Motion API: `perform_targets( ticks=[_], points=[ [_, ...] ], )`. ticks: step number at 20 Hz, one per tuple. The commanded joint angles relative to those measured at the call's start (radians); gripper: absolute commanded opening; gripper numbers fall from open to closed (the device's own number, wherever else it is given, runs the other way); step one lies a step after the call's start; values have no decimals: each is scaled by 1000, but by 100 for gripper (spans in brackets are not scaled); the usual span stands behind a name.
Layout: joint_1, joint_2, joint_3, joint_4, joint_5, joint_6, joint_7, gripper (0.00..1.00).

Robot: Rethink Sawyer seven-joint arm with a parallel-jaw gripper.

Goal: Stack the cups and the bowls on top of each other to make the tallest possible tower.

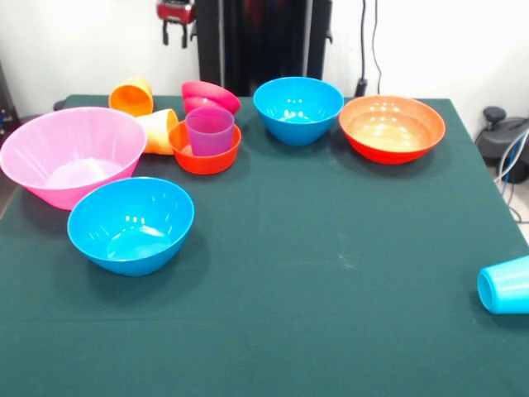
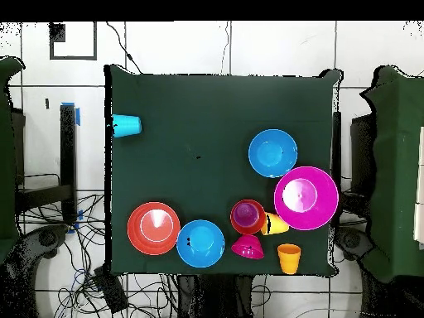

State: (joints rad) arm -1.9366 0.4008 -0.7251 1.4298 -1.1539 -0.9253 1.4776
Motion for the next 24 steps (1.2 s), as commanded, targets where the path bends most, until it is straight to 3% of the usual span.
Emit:
perform_targets(
  ticks=[1, 5, 11, 14, 17, 21, 24],
  points=[
    [67, 122, 206, 51, 77, -33, -28, 100],
    [51, 169, 218, 74, 92, -80, -56, 100],
    [100, 182, 223, 167, 4, -255, -211, 100],
    [120, 188, 206, 219, 2, -307, -218, 100],
    [151, 195, 170, 291, 115, -339, -258, 100],
    [258, 196, 118, 413, 287, -395, -317, 100],
    [341, 196, 106, 442, 333, -403, -278, 100]
  ],
)
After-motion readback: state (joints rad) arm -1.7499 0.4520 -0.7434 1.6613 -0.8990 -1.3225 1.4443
